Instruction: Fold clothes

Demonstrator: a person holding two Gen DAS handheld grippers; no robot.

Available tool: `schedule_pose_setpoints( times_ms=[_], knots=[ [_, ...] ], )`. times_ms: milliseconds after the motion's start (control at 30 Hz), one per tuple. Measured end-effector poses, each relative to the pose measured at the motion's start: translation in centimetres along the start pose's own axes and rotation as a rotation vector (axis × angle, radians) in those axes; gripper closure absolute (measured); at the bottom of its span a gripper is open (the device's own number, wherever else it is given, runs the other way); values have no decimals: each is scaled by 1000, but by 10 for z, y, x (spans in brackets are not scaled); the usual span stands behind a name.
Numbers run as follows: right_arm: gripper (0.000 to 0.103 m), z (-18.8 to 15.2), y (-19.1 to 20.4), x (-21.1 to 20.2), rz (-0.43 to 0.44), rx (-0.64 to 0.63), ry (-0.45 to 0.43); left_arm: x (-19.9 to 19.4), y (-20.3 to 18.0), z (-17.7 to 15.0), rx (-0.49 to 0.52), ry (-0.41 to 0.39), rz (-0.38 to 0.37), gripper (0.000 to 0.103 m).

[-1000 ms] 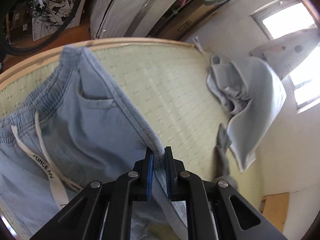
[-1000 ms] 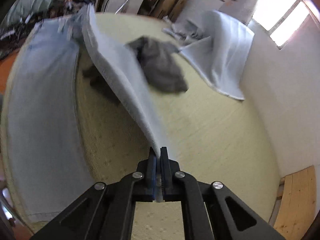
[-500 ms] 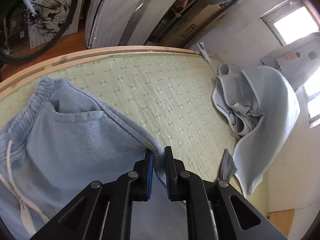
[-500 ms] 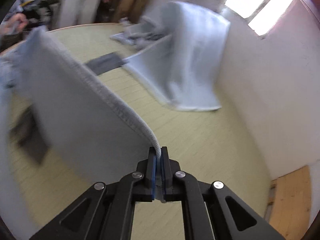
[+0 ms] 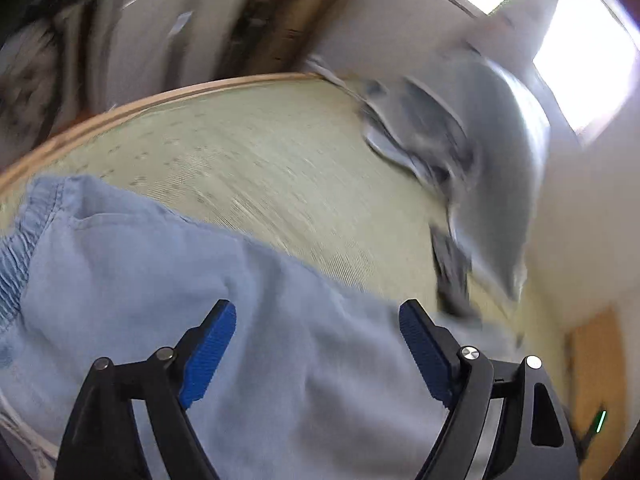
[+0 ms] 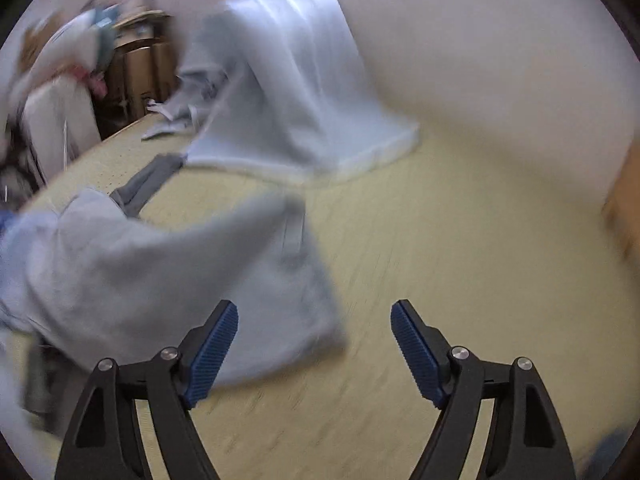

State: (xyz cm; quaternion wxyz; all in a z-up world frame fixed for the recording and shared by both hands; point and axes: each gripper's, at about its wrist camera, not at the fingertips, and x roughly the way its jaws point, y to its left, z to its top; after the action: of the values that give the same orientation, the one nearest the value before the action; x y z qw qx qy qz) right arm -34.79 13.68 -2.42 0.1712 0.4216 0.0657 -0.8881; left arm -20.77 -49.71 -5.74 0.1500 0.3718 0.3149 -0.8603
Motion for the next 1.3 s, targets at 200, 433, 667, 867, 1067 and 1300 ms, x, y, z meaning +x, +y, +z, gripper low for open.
schedule_pose_setpoints(
  times_ms=[200,433,667,867,1067,1300],
  knots=[
    [33,-28,-46,57,101,395,148,-8,-86,-93,513,127,-66,16],
    [40,-23,-31,76,82,430,150,-10,-159,-189,1019,152,-105,16],
    [64,-19,-21,94,6,420,157,5,-184,-221,1194,132,-60,16],
    [80,-20,-16,98,-19,401,143,29,-187,-232,1271,154,14,59],
    [92,-21,-14,73,6,420,69,40,-185,-232,1272,162,38,83],
    [94,-30,-22,6,56,428,-24,2,-184,-221,1236,94,-26,99]
  ],
)
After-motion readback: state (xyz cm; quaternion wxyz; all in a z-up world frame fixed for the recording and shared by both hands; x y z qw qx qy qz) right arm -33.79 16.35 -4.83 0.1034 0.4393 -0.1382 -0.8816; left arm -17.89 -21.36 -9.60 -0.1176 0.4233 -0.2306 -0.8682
